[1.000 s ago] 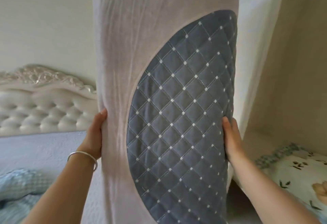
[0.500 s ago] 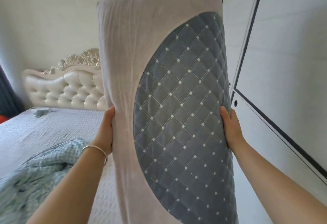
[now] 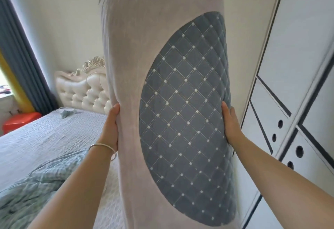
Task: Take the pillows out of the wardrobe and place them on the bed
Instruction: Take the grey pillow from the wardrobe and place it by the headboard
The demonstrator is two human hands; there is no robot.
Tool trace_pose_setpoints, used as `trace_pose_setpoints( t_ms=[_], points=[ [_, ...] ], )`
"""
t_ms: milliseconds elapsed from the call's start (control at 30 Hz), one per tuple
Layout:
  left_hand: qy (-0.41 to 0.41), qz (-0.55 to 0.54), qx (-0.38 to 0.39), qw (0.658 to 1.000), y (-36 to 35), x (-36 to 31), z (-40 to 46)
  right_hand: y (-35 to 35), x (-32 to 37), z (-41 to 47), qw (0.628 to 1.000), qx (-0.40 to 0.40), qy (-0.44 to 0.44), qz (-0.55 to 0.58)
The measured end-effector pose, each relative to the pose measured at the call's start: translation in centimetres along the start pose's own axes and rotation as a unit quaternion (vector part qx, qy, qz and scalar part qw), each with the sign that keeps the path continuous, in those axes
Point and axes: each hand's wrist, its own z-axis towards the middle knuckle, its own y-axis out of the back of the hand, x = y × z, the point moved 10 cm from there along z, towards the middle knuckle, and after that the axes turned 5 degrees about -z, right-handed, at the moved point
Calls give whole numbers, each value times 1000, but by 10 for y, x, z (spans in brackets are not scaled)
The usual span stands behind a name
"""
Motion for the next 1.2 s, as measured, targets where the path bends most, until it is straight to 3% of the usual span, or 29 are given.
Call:
trace_pose_setpoints(
  t_ms=[700, 967, 1200],
  points=[
    [-16, -54, -98, 994, 113, 59, 329, -267, -58, 329, 990, 133, 13, -49],
    [-5, -72, -201, 977, 173, 106, 432, -408, -110, 449, 966, 246, 4, -84],
    [15, -126, -354, 927, 233, 173, 505, -559, -188, 549, 919, 369, -16, -135]
  ],
)
